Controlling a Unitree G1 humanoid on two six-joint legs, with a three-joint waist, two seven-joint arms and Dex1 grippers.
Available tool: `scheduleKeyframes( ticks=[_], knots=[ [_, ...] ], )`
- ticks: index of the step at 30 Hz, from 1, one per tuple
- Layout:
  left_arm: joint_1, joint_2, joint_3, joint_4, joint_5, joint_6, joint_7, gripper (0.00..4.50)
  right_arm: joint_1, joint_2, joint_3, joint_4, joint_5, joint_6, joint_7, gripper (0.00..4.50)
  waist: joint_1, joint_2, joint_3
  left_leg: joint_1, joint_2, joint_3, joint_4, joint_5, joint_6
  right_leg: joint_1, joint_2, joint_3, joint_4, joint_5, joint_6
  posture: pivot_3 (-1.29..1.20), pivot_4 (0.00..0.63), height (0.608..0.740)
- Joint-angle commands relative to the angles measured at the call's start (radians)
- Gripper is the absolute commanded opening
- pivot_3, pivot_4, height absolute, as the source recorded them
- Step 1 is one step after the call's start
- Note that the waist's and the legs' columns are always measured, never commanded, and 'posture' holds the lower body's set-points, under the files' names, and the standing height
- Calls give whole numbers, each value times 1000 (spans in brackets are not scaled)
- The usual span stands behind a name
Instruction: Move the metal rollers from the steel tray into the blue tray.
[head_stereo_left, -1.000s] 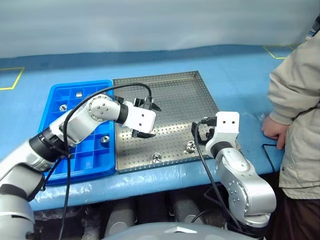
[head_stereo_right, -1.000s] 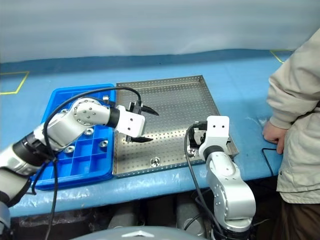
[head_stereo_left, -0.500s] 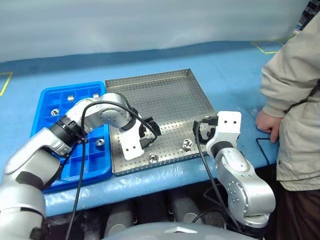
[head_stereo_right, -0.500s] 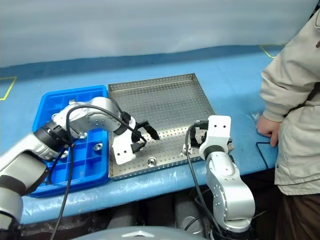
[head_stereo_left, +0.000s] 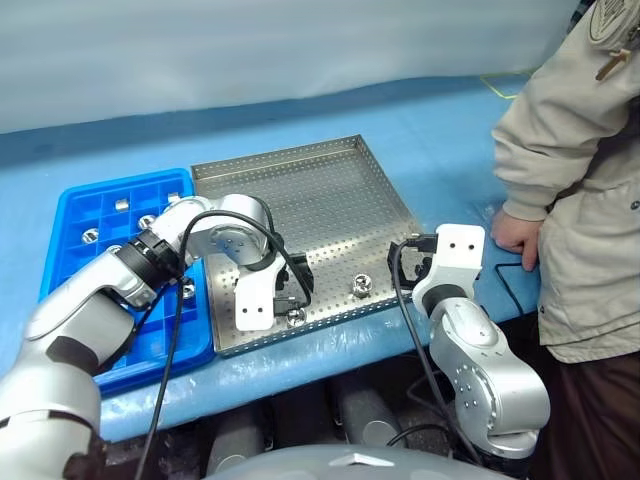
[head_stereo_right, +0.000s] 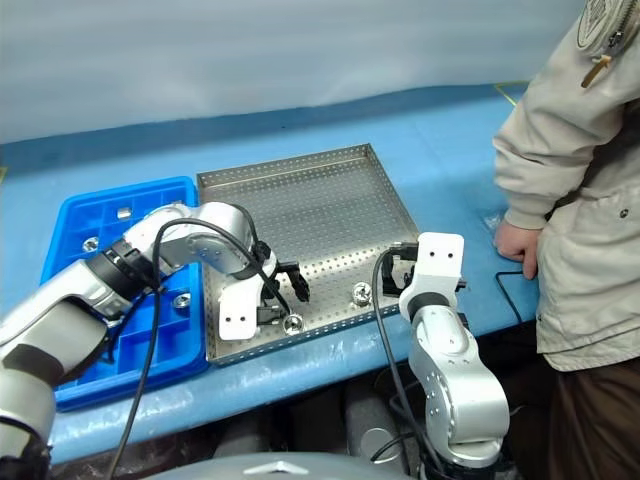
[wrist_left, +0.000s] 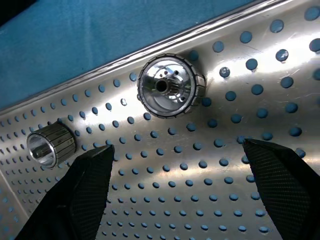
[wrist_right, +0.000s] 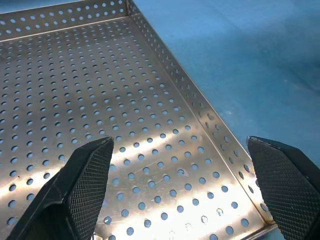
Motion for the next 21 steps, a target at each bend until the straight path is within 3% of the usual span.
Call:
scheduleKeyframes(
  ticks=[1, 11, 21],
  knots=[
    [-4, -13, 2, -34, -19, 30, -36, 4500, 25, 68, 13, -41, 10, -32, -15, 4491, -9, 0, 0, 0, 0, 0, 0, 0, 0, 0, 0, 0, 0, 0, 0, -300, 150, 740],
    [30, 10, -18, -141, -94, 144, -211, 4500, 26, 60, 15, -37, 23, -41, -28, 4491, -41, 0, 0, 1, 0, 0, 0, 0, 0, 0, 0, 2, 1, 0, 1, -307, 150, 740],
    [102, -7, -10, -222, -118, 243, -239, 4500, 25, 53, 21, -34, 31, -46, -30, 4491, -43, 0, 0, 1, 0, 1, 1, 0, 0, 0, 0, 4, 2, 0, 1, -309, 150, 740]
  ],
)
